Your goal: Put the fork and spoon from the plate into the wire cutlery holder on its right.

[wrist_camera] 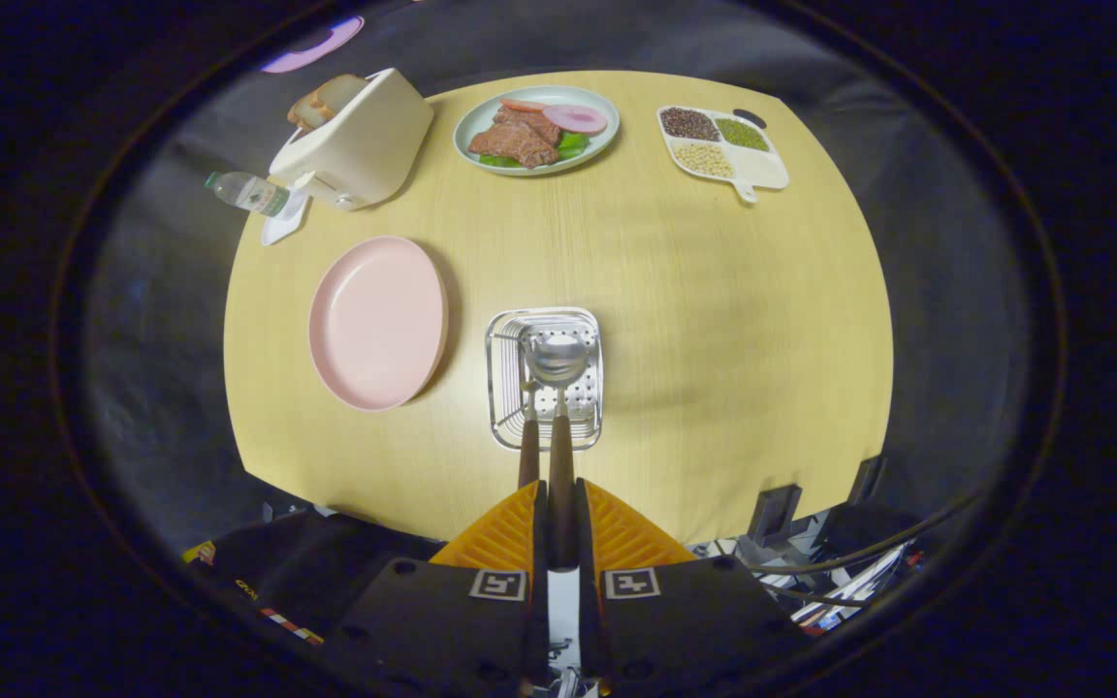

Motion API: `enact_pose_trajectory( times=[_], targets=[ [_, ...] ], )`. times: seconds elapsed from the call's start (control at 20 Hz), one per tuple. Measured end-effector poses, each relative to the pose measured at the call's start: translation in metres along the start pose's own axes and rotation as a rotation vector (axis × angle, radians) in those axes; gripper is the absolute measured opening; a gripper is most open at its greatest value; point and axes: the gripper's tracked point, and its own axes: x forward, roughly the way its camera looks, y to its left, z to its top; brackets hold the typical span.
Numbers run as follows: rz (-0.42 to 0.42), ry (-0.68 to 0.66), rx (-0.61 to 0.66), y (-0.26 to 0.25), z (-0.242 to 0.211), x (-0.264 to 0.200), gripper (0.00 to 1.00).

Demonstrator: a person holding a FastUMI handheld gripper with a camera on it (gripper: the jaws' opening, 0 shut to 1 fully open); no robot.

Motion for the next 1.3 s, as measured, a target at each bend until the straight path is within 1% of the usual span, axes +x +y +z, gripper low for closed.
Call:
enact_pose_trajectory(
  times=[0.1, 0.2, 0.25, 0.5, 0.65, 0.75, 0.85, 1.0, 1.1, 1.3],
  targets=[
    [0.019, -0.001, 0.006, 0.005, 0.000, -0.001, 0.21],
    [0.055, -0.021, 0.028, 0.011, 0.005, -0.008, 0.24],
    [0.075, -0.036, 0.045, 0.014, 0.007, -0.012, 0.23],
    [0.134, -0.133, 0.141, 0.013, 0.017, -0.026, 0.55],
    [0.171, -0.201, 0.189, 0.010, 0.024, -0.042, 0.75],
    [0.187, -0.275, 0.191, 0.009, 0.031, -0.055, 0.88],
    [0.200, -0.384, 0.179, 0.012, 0.041, -0.074, 1.00],
    [0.233, -0.594, 0.162, 0.025, 0.058, -0.110, 1.00],
    [0.239, -0.739, 0.149, 0.031, 0.066, -0.138, 1.00],
    [0.195, -1.041, 0.081, 0.039, 0.073, -0.190, 1.00]
  ],
)
